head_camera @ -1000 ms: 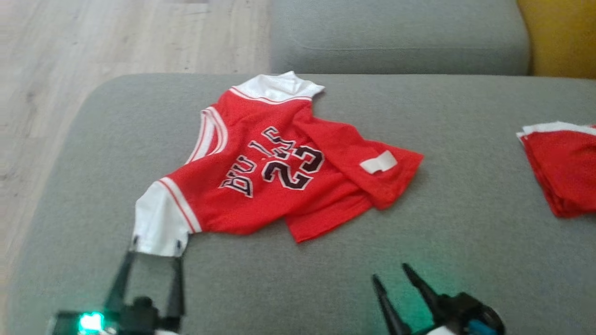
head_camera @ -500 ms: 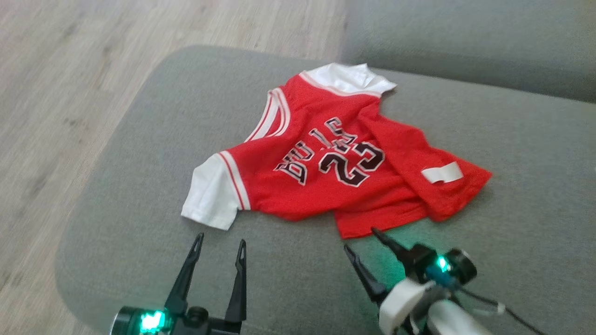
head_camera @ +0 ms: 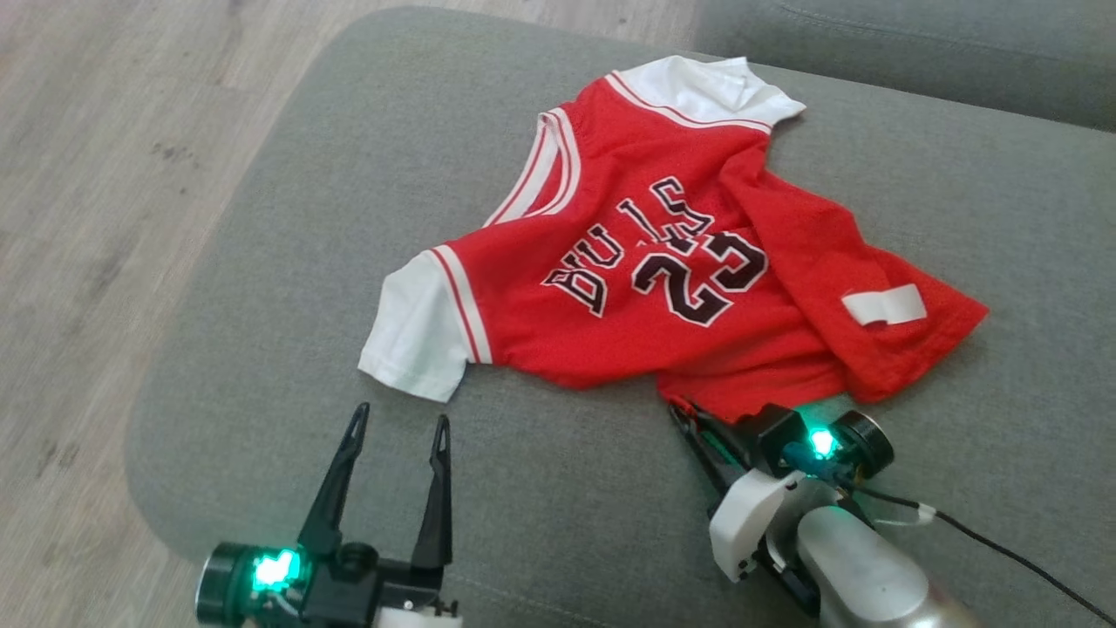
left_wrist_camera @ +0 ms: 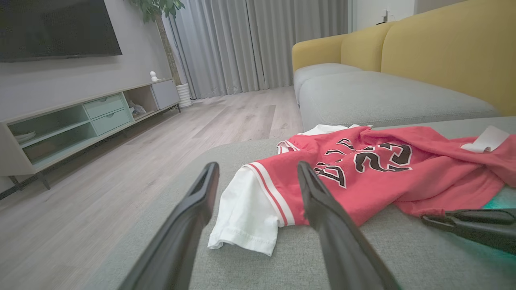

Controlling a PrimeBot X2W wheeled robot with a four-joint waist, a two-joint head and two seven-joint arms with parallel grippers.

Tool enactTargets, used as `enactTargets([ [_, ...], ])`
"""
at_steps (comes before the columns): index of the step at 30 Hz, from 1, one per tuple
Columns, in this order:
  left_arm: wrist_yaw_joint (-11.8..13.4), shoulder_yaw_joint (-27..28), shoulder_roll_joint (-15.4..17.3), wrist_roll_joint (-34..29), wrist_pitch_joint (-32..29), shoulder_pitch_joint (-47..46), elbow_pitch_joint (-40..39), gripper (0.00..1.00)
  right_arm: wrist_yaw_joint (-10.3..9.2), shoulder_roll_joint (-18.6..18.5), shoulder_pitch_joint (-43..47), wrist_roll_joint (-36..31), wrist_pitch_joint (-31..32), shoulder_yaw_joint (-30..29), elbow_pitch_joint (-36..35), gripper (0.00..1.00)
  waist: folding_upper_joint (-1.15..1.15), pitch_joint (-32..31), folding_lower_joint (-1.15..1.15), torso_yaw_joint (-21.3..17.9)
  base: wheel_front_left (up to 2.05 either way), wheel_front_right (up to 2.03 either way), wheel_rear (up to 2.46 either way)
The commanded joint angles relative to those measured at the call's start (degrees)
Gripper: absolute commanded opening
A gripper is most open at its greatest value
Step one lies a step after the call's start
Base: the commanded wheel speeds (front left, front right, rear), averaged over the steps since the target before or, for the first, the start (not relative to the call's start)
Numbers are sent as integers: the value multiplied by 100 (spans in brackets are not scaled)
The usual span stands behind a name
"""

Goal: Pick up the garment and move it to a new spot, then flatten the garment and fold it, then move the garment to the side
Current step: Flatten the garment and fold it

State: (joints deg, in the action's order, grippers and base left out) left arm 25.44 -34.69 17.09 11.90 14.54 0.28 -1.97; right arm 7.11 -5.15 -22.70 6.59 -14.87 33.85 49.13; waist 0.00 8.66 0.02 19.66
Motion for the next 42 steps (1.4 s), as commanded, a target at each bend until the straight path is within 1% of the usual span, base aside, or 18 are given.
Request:
enactTargets([
  [1, -55, 319, -10, -74, 45, -191, -105, 100, 37, 88, -14, 41, -13, 137, -110, 0, 0, -21, -2, -100, 0, 0, 0],
  [4, -147, 467, -46, -143, 45, -143, -79, 100, 37, 55, 32, 18, -13, 152, -253, 0, 0, -87, -2, -242, 0, 0, 0],
  [8, -248, 651, -82, -229, 45, -64, -76, 100, 37, -146, 199, -93, -13, 80, -669, 0, 0, -191, -2, -454, 0, 0, 0],
  [9, -248, 651, -82, -229, 45, -64, -76, 100, 37, -146, 199, -93, -13, 80, -669, 0, 0, -191, -2, -454, 0, 0, 0],
  [12, -305, 802, -94, -252, 46, 53, -77, 100, 37, -462, 462, -232, -13, -52, -1133, 0, 0, -238, -2, -683, 0, 0, 0],
  [16, -537, 1099, -79, -16, 46, 232, 71, 100, 37, -982, 884, -406, -13, -298, -1580, 0, 0, -244, -2, -991, 0, 0, 0],
  [20, -721, 1517, 89, 234, 46, 273, 485, 100, 37, -1391, 1085, -574, -13, -538, -1759, 0, 0, -130, -2, -1250, 0, 0, 0],
  [23, -857, 1758, 268, 398, 46, 211, 834, 100, 37, -1569, 1098, -753, -13, -1050, -1681, 0, 0, -17, -2, -1420, 0, 0, 0],
  [26, -1036, 1845, 395, 575, -49, 147, 1125, 100, 37, -1600, 1114, -1017, -13, -1659, -1674, 0, 0, 62, -2, -1538, 0, 0, 0],
  [28, -1094, 1753, 353, 613, -209, 127, 1258, 100, 37, -1557, 1165, -1150, -13, -1936, -1731, 0, 0, 110, -2, -1593, 0, 0, 0],
  [31, -1289, 1673, 311, 796, -541, -1, 1541, 100, 37, -1466, 1257, -1276, -13, -2216, -1835, 0, 0, 170, -2, -1630, 0, 0, 0],
  [35, -1560, 1597, 201, 1048, -901, -305, 2155, 100, 37, -1309, 1313, -1378, -13, -2323, -1965, 0, 0, 274, -2, -1706, 0, 0, 0],
  [38, -1648, 1573, 123, 1088, -878, -598, 2613, 100, 37, -1226, 1304, -1414, -13, -2307, -2050, 0, 0, 363, -2, -1764, 0, 0, 0],
  [42, -1791, 1551, -2, 1149, -694, -916, 3070, 100, 37, -1182, 1271, -1420, -13, -2259, -2102, 0, 0, 435, -2, -1823, 0, 0, 0],
])
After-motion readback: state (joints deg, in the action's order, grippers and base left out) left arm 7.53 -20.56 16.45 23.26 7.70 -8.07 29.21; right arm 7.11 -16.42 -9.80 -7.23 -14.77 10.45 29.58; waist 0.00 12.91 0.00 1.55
